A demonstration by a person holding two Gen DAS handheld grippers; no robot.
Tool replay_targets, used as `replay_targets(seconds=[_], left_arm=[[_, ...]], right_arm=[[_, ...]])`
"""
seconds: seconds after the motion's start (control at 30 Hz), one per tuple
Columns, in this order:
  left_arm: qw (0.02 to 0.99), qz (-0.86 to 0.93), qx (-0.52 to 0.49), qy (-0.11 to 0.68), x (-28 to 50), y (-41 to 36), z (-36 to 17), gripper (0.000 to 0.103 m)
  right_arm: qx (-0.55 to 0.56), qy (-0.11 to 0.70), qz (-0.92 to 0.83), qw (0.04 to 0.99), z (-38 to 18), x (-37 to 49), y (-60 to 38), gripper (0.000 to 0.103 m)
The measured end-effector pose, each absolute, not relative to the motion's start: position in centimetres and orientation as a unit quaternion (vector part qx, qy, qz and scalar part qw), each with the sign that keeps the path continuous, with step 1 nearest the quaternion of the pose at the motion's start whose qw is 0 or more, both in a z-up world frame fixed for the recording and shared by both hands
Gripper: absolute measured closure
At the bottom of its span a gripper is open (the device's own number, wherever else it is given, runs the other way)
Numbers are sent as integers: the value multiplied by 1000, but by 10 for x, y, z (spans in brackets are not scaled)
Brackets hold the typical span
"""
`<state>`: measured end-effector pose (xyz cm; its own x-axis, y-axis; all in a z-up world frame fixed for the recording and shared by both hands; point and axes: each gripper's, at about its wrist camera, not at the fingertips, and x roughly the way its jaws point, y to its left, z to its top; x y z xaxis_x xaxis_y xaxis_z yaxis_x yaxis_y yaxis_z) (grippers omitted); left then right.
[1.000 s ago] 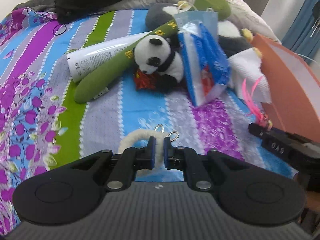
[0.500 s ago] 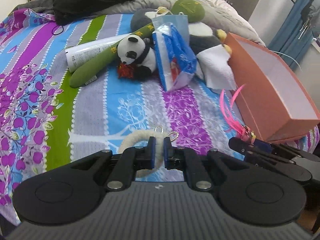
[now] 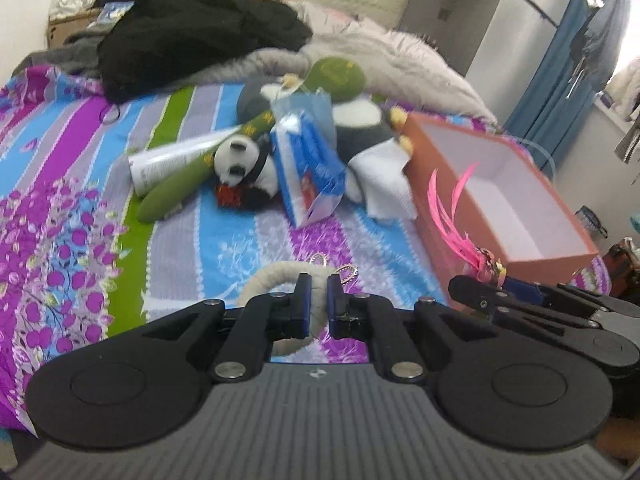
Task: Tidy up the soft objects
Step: 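Carry the ring with the left tool while the right tool carries the bird over the orange box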
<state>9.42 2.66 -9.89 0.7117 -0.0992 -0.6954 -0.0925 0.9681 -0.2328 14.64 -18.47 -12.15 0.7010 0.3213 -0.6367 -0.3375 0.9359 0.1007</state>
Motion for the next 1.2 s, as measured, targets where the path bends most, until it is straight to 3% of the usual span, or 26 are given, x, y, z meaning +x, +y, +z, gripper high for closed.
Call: replay_targets(seconds=[0.63,1.2], left_arm=[[940,-93,-105,312,86,-36,-26,93],[922,-178,-97,329,155,-113,-34,93]], right_arm=[[8,304,154,940,-56,117,-236,67],[35,325,77,942,-59,140,-302,67]])
